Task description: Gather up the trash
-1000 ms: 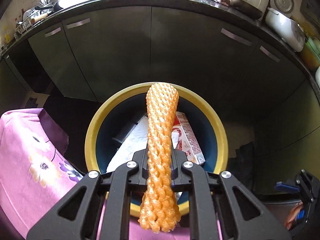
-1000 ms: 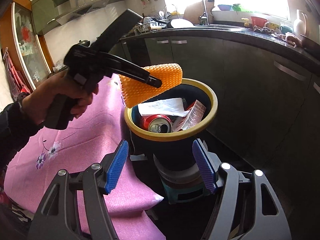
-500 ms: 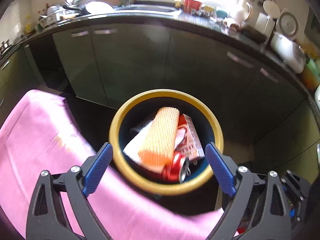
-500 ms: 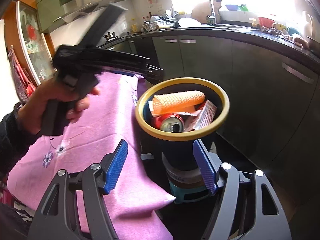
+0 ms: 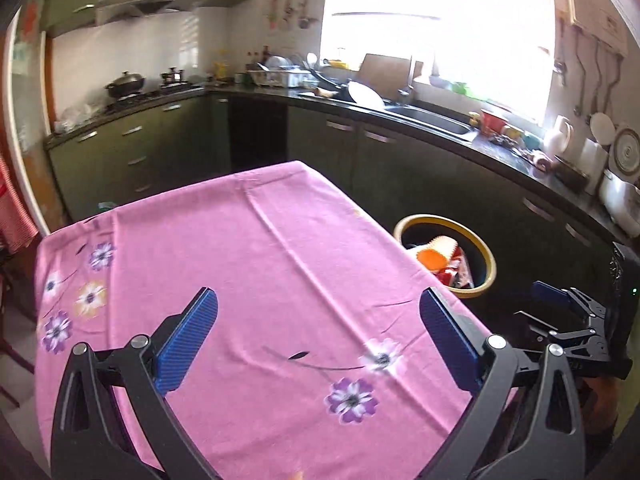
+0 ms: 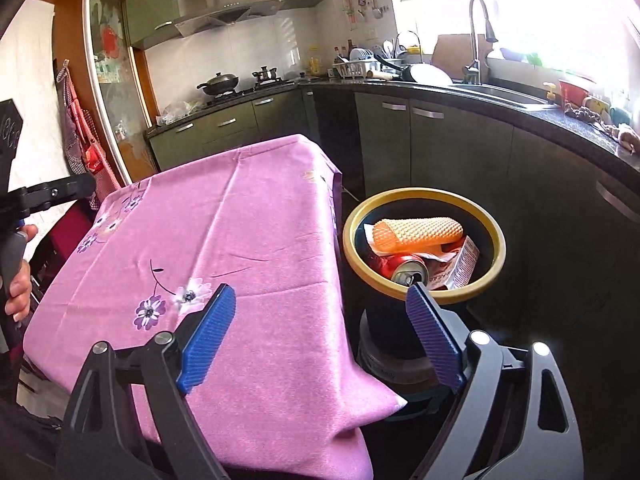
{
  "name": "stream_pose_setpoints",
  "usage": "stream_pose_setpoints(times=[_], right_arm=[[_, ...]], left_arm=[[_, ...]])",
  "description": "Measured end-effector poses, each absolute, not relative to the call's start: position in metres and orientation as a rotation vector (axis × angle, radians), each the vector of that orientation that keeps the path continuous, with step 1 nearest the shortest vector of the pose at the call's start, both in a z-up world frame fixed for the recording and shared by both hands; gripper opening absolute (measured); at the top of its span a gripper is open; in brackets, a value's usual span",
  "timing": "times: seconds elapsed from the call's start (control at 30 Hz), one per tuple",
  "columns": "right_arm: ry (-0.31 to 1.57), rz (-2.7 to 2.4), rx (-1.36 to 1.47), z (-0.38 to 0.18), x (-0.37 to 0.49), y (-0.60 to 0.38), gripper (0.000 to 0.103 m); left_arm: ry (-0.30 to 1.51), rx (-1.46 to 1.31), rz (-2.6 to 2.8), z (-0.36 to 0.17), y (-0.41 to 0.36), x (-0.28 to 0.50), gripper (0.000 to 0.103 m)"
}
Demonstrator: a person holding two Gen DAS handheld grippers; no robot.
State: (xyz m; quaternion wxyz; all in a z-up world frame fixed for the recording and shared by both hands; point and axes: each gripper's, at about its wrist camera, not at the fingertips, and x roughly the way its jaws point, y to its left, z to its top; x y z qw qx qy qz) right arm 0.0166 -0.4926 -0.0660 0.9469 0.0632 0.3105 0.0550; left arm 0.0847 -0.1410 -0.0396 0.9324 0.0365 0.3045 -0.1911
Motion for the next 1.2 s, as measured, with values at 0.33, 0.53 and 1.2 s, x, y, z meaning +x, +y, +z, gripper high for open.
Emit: stream_pose_setpoints(times=[0.33, 0.53, 1.2], right_arm=[[0.592, 0.096, 0.136, -0.042, 0.003, -0.479, 0.098], [0.565, 0.067, 0.096, -0.025, -0.014, -0.471, 0.098], [0.536, 0.043, 0.049, -0.012, -0.029, -0.461, 0.098]], left_arm=[[0.459, 0.032, -0.068, -0.013, -0.047, 0.013, 0.096], [0.410, 0.011, -0.060, -0.007, -0.033, -0.011, 0.097], [0.433, -0.018, -0.093, -0.017, -0.024, -0.028, 0.097]])
